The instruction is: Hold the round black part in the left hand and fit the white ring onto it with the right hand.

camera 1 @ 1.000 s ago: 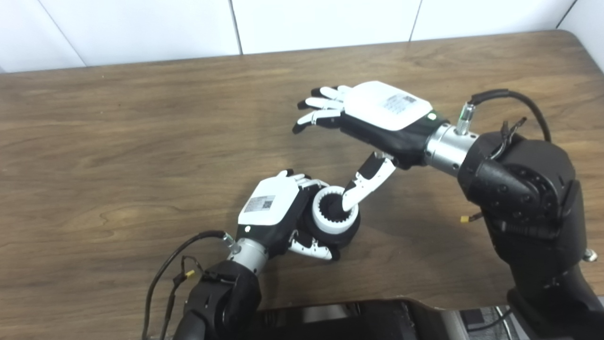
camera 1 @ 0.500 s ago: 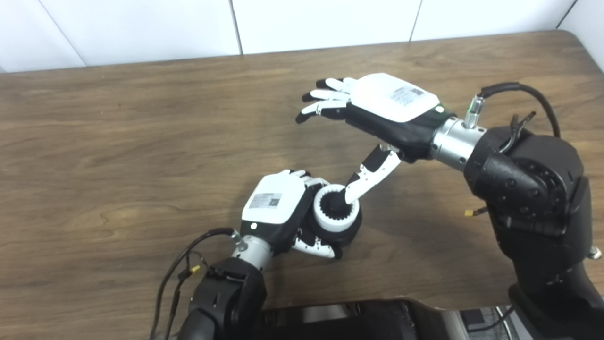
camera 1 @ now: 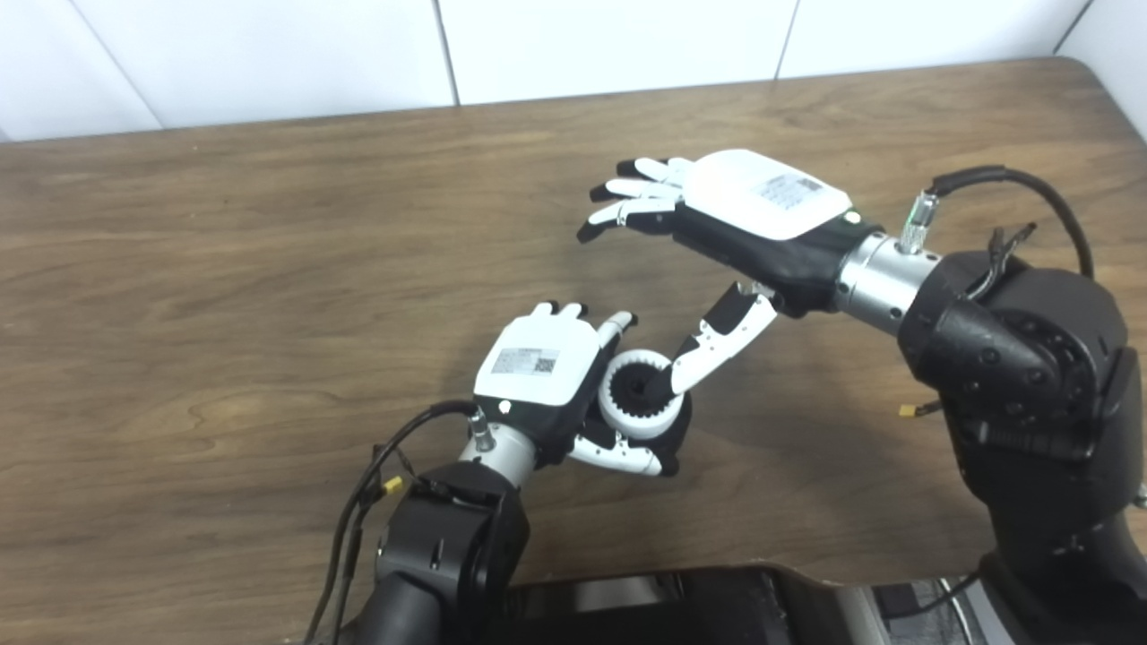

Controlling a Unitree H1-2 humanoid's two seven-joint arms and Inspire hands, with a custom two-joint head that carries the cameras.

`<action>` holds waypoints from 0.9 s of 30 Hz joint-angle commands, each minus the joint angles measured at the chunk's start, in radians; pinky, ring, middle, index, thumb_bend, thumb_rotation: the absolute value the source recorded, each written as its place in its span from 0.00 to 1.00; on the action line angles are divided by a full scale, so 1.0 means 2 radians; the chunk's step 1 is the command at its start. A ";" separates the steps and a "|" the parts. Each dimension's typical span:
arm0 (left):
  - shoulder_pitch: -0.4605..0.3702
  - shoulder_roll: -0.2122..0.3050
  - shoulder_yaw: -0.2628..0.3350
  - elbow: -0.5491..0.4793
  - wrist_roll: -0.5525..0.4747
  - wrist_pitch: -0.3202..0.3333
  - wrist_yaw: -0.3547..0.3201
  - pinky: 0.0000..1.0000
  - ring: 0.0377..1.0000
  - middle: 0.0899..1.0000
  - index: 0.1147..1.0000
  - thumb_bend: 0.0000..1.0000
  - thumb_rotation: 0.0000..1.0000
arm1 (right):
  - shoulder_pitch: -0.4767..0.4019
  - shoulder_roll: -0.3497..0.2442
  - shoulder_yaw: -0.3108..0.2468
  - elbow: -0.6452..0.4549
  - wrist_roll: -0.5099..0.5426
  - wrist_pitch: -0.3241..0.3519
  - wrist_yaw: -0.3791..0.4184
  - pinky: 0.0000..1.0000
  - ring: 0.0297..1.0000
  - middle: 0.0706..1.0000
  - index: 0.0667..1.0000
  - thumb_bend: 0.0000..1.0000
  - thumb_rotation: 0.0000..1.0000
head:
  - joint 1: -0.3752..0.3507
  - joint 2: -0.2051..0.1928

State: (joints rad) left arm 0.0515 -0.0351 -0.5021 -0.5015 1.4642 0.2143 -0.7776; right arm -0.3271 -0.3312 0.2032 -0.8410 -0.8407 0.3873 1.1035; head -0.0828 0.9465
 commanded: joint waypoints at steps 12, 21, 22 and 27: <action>0.005 -0.004 0.043 -0.020 0.075 -0.025 -0.113 1.00 0.99 0.98 0.94 1.00 0.60 | -0.004 -0.006 -0.017 -0.012 0.003 0.005 -0.018 1.00 1.00 0.94 0.83 1.00 0.50 | 0.003 -0.007; -0.063 -0.009 0.130 -0.098 0.064 -0.073 -0.243 1.00 0.99 0.98 0.96 1.00 0.60 | 0.004 -0.010 -0.029 -0.008 0.005 0.001 -0.027 1.00 1.00 0.94 0.83 1.00 0.52 | 0.009 -0.019; -0.072 -0.011 0.143 -0.106 0.060 -0.072 -0.245 1.00 0.99 0.98 0.96 1.00 0.60 | 0.006 -0.011 -0.032 -0.009 0.006 0.001 -0.028 1.00 1.00 0.94 0.84 1.00 0.52 | 0.010 -0.021; -0.115 0.007 0.182 -0.137 0.025 -0.056 -0.246 1.00 1.00 0.99 0.97 1.00 0.57 | 0.008 -0.016 -0.042 -0.012 0.006 0.009 -0.027 1.00 1.00 0.95 0.85 1.00 0.50 | 0.007 -0.025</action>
State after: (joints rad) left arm -0.1283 -0.0290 -0.1448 -0.7322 1.5367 0.0889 -1.2427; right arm -0.2850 -0.3527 0.1380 -0.8408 -0.8338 0.3947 1.0777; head -0.0675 0.8959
